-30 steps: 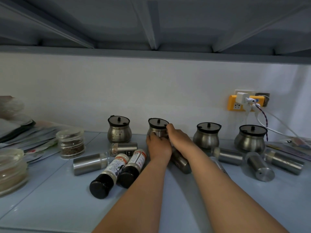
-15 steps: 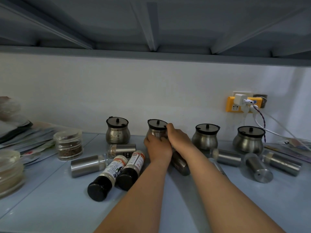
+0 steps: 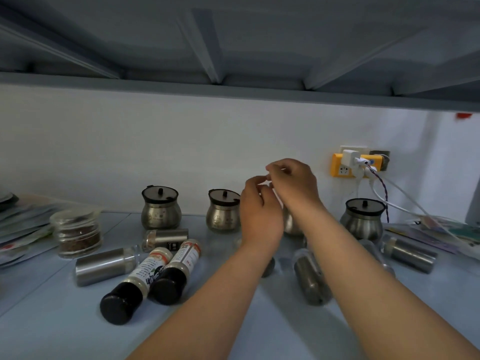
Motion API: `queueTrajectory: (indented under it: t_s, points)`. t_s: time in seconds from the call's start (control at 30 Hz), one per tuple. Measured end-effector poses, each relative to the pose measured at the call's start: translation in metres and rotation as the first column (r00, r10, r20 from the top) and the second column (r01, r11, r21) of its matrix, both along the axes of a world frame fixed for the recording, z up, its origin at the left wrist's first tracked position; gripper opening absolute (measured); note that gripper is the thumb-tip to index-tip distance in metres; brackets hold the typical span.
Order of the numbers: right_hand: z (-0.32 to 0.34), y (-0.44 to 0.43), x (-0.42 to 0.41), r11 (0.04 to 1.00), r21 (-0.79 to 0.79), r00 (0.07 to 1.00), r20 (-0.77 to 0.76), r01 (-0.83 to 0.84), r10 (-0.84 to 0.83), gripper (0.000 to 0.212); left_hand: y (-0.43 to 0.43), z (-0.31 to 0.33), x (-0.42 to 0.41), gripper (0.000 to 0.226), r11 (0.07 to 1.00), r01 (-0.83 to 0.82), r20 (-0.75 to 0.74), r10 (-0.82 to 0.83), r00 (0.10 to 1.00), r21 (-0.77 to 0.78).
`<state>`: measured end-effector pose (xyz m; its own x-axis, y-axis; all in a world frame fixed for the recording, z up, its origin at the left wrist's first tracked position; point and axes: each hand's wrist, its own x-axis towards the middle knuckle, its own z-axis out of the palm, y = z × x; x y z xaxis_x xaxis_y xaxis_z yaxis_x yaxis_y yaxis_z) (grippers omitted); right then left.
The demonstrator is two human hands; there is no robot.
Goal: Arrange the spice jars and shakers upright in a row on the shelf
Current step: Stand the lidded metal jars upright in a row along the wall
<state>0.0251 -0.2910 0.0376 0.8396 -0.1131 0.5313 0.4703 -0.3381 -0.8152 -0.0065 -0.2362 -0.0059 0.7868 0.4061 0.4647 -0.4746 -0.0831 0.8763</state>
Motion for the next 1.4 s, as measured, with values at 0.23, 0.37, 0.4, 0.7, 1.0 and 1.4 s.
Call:
queueTrajectory:
  t_s: [0.23,0.37,0.4,0.7,1.0,1.4]
  points:
    - [-0.021,-0.064,0.015,0.984,-0.030,0.984,0.006,0.177,-0.177,0.017,-0.035,0.008,0.017,0.037,0.981,0.124,-0.239,-0.086,0.967,0.151]
    - [-0.036,-0.074,0.029,0.967,-0.122,0.974,-0.012,0.223,-0.226,0.023,-0.038,0.009,0.037,0.037,0.981,0.131,-0.370,-0.071,0.926,0.141]
    - [-0.036,-0.076,0.030,0.967,-0.134,0.974,-0.035,0.218,-0.225,0.026,-0.038,0.009,0.041,0.038,0.978,0.138,-0.390,-0.068,0.918,0.155]
    - [-0.045,-0.079,0.027,0.978,-0.208,0.955,-0.291,0.002,-0.064,0.047,-0.028,-0.004,0.049,0.043,0.964,0.234,-0.351,-0.177,0.920,0.129]
    - [-0.051,-0.079,0.031,0.986,-0.132,0.938,-0.342,-0.100,0.050,0.068,-0.027,-0.005,0.056,0.046,0.942,0.335,-0.358,-0.309,0.881,0.013]
    - [-0.051,-0.069,0.035,0.993,0.024,0.985,-0.123,-0.115,0.117,0.084,-0.024,0.004,0.048,0.036,0.951,0.288,-0.133,-0.301,0.944,-0.109]
